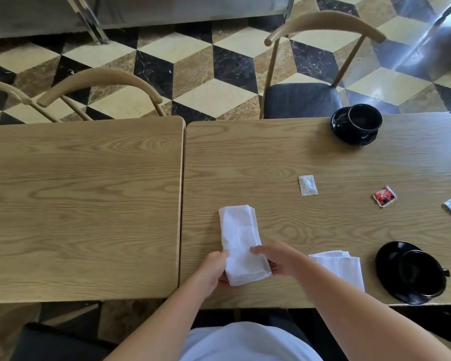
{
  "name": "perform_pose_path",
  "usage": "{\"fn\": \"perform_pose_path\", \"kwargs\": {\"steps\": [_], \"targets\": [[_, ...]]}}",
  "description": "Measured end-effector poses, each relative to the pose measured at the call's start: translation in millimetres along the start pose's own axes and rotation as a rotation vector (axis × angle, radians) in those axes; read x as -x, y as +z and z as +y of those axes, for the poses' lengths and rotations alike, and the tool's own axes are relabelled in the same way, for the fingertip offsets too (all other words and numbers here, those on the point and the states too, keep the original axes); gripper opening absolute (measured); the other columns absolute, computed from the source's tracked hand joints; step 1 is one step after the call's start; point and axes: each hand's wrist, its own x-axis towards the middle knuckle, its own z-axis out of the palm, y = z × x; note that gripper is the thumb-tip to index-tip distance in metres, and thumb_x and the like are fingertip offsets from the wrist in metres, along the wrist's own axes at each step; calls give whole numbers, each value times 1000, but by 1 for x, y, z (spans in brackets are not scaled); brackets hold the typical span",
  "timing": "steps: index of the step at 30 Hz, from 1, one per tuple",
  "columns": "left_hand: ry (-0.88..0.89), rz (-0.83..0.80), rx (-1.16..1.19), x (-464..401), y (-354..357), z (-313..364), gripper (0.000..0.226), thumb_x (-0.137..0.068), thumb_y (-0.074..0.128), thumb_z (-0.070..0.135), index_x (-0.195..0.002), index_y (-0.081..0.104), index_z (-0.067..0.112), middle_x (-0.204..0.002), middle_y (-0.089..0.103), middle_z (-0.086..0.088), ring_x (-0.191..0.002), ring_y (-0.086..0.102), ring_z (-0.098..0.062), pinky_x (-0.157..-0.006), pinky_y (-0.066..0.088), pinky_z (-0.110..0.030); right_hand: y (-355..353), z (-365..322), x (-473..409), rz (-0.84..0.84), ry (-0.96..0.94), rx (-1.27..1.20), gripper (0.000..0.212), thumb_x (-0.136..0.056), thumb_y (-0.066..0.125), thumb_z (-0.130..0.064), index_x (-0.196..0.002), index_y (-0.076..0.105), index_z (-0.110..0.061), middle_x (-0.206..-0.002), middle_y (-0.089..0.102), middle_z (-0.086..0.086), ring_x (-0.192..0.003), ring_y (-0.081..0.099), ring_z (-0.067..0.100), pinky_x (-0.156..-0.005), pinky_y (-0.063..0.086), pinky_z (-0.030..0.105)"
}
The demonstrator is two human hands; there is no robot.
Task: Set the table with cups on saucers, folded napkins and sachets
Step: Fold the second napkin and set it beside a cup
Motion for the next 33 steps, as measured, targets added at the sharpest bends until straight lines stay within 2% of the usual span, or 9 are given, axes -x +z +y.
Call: {"fn": "perform_pose_path", "kwargs": {"steps": [6,8,12,16,18,23,25,29,33], "targets": [[-110,59,203,-10,-4,-2,38,-92,65,47,-103,75,12,-91,80,-7,-83,77,-30,-65,61,-39,10,6,1,-16,50,-83,26,-91,72,-16,-113,66,-4,-103,76,10,-93,75,29,-73,60,36],[-117,62,203,-14,-2,-1,40,-90,68,48,-103,74,12,-92,80,-7,-84,77,-30,-70,62,-43,11,6,3,-25,71,-57,25,-93,70,-17,-114,65,-4,-101,75,10,-83,72,25,-63,58,31],[-63,86,179,-23,2,8,35,-90,73,29,-111,69,2,-99,78,-14,-92,74,-34,-89,59,-50,9,1,5,-31,83,-64,26,-95,68,-17,-116,63,-3,-116,73,14,-91,69,26,-77,55,35],[-148,135,230,-27,3,12,31,-86,75,11,-113,65,-2,-105,73,-20,-97,72,-37,-90,57,-55,6,-2,4,-97,164,-173,4,-94,64,-10,-93,63,-6,-74,64,6,-61,58,16,-50,48,24],[-133,202,263,-27,7,18,27,-86,71,7,-111,63,-2,-103,72,-20,-94,71,-36,-85,60,-50,6,-5,1,-71,197,-269,14,-92,61,-6,-79,60,-8,-57,56,2,-46,52,12,-39,45,19],[152,542,-36,-16,11,35,8,-88,53,16,-90,52,8,-82,62,-8,-71,59,-28,-47,38,-28,-1,-28,-5,-67,213,-639,33,-96,37,4,-79,65,0,-56,67,9,-35,60,11,-32,47,18],[325,589,-277,-14,5,34,13,-84,54,2,-94,55,11,-87,60,-4,-80,57,-27,-54,38,-31,-4,-38,-7,-72,223,-742,30,-100,39,0,-85,64,3,-59,69,13,-36,62,11,-30,47,19],[590,337,-613,-15,-5,28,47,-75,62,-5,-119,65,13,-115,61,-2,-108,54,-20,-93,45,-32,-6,-50,-9,-95,236,-852,19,-100,48,0,-97,62,12,-71,72,22,-43,68,19,-32,50,23],[613,329,-581,-21,-6,40,26,-80,76,22,-103,71,11,-102,66,1,-101,49,-17,-82,38,-27,-1,-57,-9,-52,249,-725,23,-99,46,-8,-100,63,7,-67,71,19,-44,69,23,-35,53,25]]}}
